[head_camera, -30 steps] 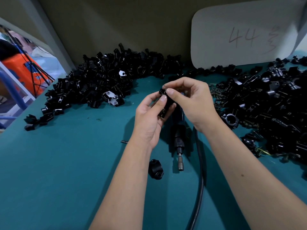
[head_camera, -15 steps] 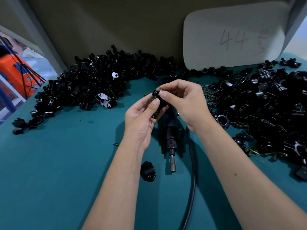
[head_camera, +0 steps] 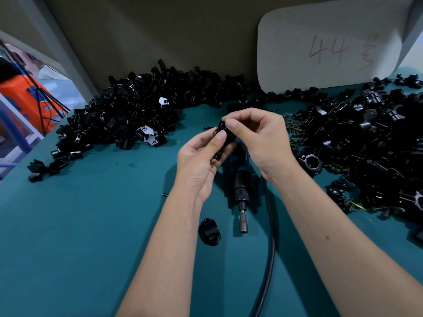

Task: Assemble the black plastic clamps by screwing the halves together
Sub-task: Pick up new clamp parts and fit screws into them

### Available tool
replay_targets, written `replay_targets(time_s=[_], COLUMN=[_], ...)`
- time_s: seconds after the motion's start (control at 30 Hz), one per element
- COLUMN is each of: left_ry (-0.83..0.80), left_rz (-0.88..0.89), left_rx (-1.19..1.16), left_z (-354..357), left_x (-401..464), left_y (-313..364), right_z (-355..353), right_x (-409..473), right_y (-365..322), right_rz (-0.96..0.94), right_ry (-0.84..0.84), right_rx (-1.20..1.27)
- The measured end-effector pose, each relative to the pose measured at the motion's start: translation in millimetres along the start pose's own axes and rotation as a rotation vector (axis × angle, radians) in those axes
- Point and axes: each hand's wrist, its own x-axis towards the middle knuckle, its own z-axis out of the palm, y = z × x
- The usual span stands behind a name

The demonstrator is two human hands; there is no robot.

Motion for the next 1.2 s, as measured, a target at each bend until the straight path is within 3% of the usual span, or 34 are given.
replay_targets(time_s=[0.23, 0.87, 1.2], left_ry=[0.004, -0.058, -0.044], left_rz=[0.001, -0.003, 0.005], left_rx=[-0.001, 0.020, 0.098], left_z=[0.7, -2.6, -6.7], left_x=[-0.2, -1.4, -1.6], left_y=[0.0, 0.8, 1.6], right_z=[7.6, -0.2, 5.9], right_x=[-0.7, -2.2, -2.7], right_y=[0.0, -5.1, -5.6], right_rz=[0.004, 0.114, 0.068], right_ry=[0.082, -0.087, -0.050], right_rx=[0.090, 0.168, -0.046])
